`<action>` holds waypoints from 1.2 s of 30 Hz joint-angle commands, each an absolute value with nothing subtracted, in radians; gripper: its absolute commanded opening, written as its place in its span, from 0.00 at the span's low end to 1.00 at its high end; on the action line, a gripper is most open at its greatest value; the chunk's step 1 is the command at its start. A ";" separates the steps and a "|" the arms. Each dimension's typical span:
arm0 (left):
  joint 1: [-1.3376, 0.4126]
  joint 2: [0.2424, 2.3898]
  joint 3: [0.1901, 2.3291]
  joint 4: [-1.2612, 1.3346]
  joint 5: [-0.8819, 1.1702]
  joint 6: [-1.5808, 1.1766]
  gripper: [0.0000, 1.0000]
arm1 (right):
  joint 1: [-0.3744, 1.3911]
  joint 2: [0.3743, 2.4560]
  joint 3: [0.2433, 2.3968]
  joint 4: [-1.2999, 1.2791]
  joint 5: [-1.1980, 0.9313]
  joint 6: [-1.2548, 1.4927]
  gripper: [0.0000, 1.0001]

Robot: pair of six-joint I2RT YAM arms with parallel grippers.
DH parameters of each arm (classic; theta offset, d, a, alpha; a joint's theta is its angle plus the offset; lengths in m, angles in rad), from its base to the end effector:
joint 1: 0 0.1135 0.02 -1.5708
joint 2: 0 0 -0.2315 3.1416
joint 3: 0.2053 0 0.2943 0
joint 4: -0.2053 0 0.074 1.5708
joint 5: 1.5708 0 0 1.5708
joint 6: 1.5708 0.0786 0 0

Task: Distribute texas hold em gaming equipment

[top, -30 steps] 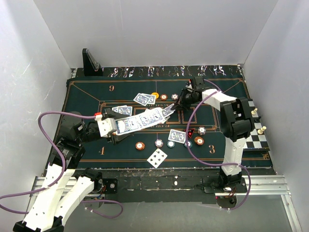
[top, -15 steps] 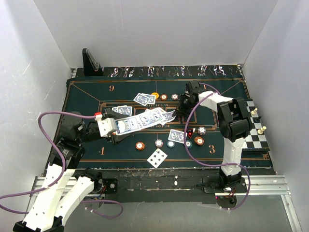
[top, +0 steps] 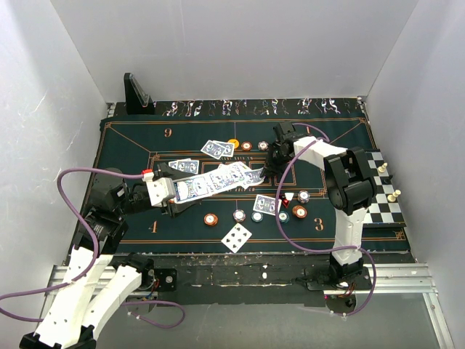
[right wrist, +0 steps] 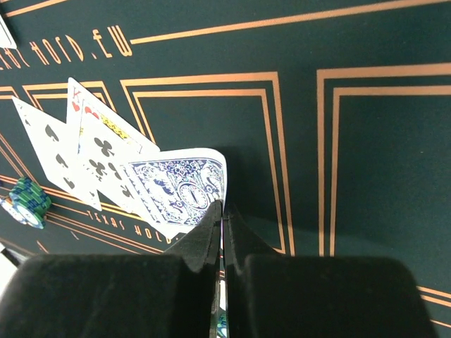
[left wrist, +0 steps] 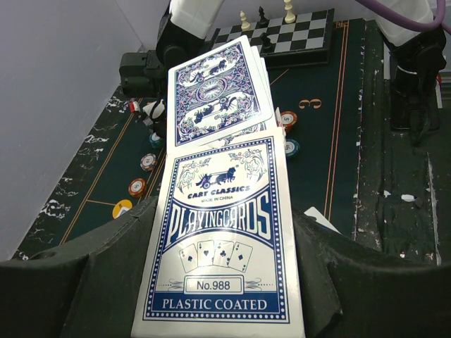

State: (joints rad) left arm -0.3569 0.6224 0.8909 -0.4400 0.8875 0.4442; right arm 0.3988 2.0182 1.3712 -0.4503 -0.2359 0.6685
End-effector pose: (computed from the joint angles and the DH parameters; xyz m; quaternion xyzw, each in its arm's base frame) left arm 0.1807 -0.1324 0.3616 0.5240 0.5285 -0.3028 0.5954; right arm 0.4120 0.1935 0.0625 0.1024 0.9603 0.2170 0.1423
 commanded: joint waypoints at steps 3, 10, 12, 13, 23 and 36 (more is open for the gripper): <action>-0.353 0.614 0.899 -0.420 0.890 0.439 0.00 | 0.417 2.003 1.365 -0.545 -0.117 0.635 0.18; -0.353 0.611 0.899 -0.420 0.888 0.437 0.00 | 0.417 1.990 1.367 -0.577 -0.100 0.643 0.53; -0.353 0.609 0.900 -0.420 0.888 0.436 0.00 | 0.417 1.974 1.371 -0.589 -0.097 0.644 0.59; -0.354 0.609 0.897 -0.422 0.888 0.437 0.00 | 0.417 1.961 1.376 -0.594 -0.097 0.644 0.61; -0.353 0.601 0.899 -0.429 0.887 0.442 0.00 | 0.419 1.744 1.482 -0.689 -0.069 0.649 0.69; -0.354 0.606 0.894 -0.428 0.881 0.443 0.00 | 0.593 1.640 1.787 -0.930 -0.144 0.574 0.71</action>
